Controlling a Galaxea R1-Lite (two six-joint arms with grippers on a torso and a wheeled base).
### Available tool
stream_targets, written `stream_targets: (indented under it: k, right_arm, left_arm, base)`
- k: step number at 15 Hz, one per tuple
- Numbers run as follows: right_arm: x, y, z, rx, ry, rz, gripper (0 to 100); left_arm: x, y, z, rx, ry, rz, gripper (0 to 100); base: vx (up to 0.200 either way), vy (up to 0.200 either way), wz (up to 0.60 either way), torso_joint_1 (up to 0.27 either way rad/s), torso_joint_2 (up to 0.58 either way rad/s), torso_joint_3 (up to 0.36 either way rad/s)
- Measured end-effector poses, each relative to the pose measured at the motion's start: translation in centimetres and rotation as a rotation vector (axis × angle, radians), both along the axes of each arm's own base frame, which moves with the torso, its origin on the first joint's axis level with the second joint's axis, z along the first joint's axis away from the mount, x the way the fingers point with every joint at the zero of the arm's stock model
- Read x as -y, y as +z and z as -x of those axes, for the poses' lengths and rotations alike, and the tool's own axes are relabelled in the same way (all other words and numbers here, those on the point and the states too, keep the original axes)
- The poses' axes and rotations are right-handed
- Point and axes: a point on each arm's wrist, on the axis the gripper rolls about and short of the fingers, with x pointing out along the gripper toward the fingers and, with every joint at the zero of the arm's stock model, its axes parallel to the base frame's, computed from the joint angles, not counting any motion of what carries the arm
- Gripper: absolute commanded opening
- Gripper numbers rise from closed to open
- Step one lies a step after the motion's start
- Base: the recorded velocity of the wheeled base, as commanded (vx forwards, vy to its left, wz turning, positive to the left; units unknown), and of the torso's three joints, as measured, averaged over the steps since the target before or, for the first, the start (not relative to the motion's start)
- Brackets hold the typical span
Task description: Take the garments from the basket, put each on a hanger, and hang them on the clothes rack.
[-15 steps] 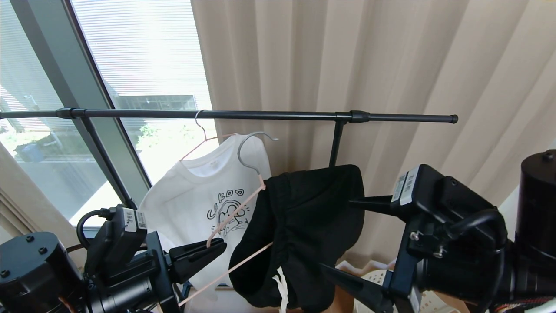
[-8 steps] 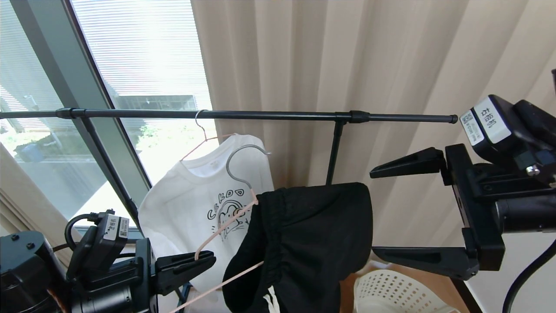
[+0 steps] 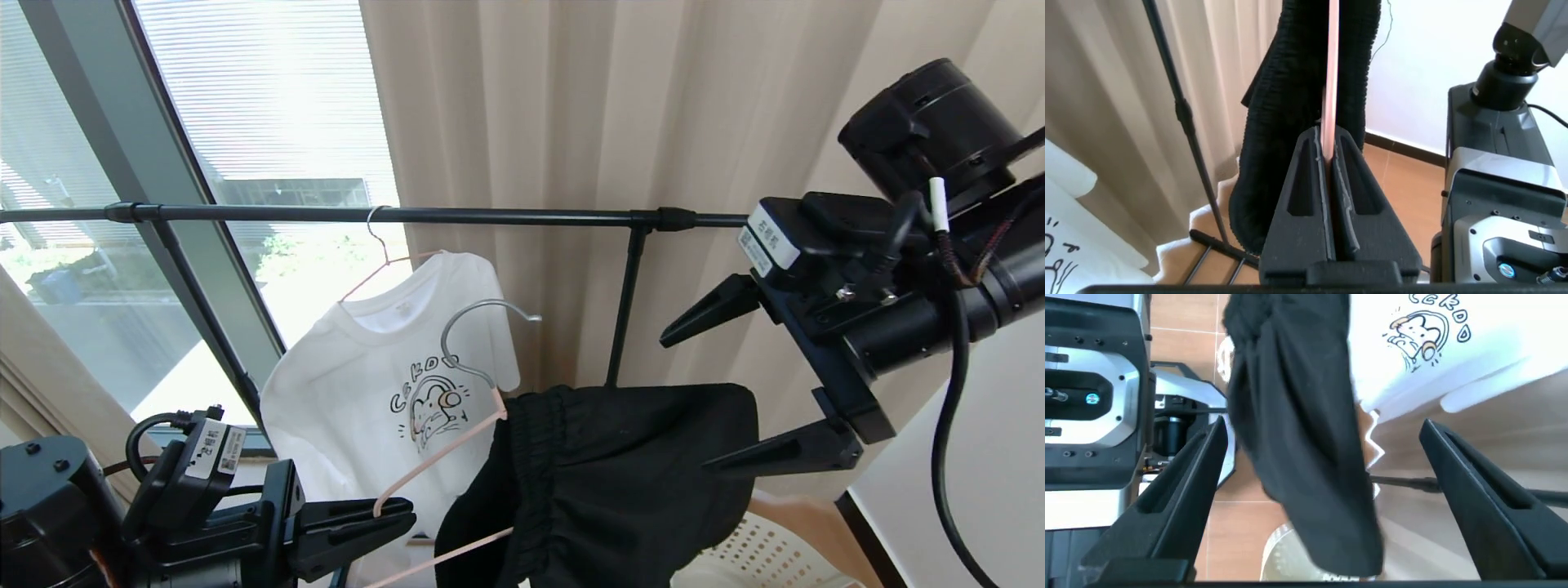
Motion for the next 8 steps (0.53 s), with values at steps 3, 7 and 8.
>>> stream_targets:
  k: [3, 7, 8]
  right_arm:
    - [-1.9, -1.3, -1.0, -0.041, 0.039, 0.024, 100]
    - [-4.0, -3.1, -1.8, -0.085, 0.082, 0.051, 100]
    - [-4.4, -3.6, -2.0, -0.096, 0.088, 0.059, 100]
  left_arm:
    - [0.3, 0.0, 0.1, 0.0, -0.018, 0.0, 0]
    - [0.4, 0.0, 0.2, 0.001, -0.022, 0.001, 0]
    - [0.4, 0.0, 0.2, 0.002, -0.022, 0.001, 0]
  base:
    - [0.0, 0.0, 0.0, 0.0, 0.0, 0.0]
    - [0.0, 0.0, 0.0, 0.0, 0.0, 0.0]
    - [0.0, 0.0, 0.0, 0.0, 0.0, 0.0]
